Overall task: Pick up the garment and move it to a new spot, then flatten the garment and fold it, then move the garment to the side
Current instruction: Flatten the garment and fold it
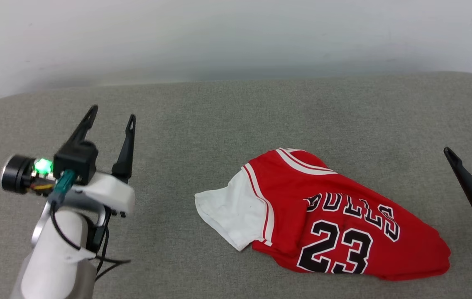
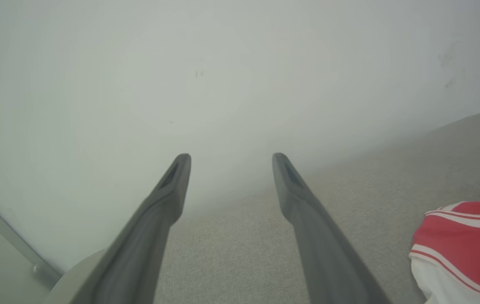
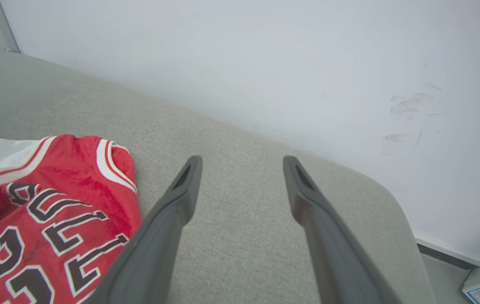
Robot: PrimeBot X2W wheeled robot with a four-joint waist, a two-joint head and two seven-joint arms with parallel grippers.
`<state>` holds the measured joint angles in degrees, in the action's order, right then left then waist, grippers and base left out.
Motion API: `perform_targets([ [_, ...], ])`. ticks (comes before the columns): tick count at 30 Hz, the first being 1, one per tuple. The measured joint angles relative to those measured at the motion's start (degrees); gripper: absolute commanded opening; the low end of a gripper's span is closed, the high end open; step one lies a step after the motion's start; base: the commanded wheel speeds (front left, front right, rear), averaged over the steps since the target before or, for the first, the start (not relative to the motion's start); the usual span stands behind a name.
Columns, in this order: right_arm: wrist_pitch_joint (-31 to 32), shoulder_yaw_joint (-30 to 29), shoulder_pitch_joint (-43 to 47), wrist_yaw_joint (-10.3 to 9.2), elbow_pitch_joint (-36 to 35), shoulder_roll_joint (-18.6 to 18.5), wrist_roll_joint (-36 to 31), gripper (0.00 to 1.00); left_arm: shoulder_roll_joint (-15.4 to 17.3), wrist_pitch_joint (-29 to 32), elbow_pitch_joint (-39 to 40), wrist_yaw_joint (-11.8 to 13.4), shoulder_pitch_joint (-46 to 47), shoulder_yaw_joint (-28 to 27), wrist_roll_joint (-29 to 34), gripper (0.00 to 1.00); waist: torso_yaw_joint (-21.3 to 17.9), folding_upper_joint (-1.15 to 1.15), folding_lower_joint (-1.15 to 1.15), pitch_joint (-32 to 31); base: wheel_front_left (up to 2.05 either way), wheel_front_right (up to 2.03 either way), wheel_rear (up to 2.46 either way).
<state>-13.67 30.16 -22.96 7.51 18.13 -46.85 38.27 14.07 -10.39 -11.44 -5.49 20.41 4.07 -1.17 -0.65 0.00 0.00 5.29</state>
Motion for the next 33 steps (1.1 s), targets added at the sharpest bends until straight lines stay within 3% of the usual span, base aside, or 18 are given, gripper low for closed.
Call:
perform_targets([
  [6,0.71,-14.28,8.54,0.0,-6.93,9.13,-12.25,1.0,3.81,16.29,-2.64,-1.83,10.6,9.77,-5.46,1.0,-0.75,0.0,0.0,1.66,0.0,0.0,0.0],
  [12,5.63,-20.96,14.47,0.0,-14.92,15.59,-19.37,1.0,10.94,35.67,0.43,-1.91,20.61,29.49,-22.73,1.0,-1.64,0.0,0.0,3.61,0.0,0.0,0.0],
  [17,8.06,-22.37,15.46,0.0,-19.35,18.67,-21.68,1.0,15.37,47.25,1.88,-1.91,27.79,41.38,-36.06,1.0,-2.9,0.0,0.0,5.34,0.0,0.0,0.0],
  [18,9.05,-22.21,15.43,0.0,-20.6,19.7,-22.47,1.0,17.28,52.25,1.02,-1.91,31.04,46.75,-41.58,1.0,-3.96,0.0,0.0,6.29,0.0,0.0,0.0],
  [24,9.69,-21.54,14.68,0.0,-21.59,20.78,-22.88,1.0,19.63,58.42,-3.11,-1.91,35.11,55.99,-48.3,1.0,-6.27,0.0,0.0,8.64,0.0,0.0,0.0],
  [33,8.84,-20.29,12.75,0.0,-20.31,21.85,-23.14,1.0,21.92,59.85,-8.36,-1.91,36.95,65.71,-52.04,1.0,-9.42,0.0,0.0,12.4,0.0,0.0,0.0],
])
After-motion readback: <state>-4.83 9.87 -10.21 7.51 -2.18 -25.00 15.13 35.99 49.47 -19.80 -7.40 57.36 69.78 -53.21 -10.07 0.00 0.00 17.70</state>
